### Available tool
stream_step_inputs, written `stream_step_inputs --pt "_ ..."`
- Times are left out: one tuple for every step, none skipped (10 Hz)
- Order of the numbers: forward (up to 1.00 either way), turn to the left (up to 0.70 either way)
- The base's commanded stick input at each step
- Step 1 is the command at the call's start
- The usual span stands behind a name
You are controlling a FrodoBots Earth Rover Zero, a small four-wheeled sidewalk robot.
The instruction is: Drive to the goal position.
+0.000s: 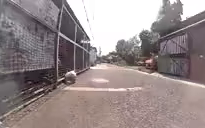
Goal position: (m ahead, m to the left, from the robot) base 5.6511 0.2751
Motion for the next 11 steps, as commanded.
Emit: stream_step_inputs --pt "1.0 0.0" --pt "1.0 0.0" --pt "1.0 0.0" --pt "1.0 0.0" --pt "1.0 0.0" --pt "1.0 0.0" --pt "1.0 0.0" --pt "1.0 0.0" --pt "1.0 0.0" --pt "1.0 0.0" --pt "1.0 0.0"
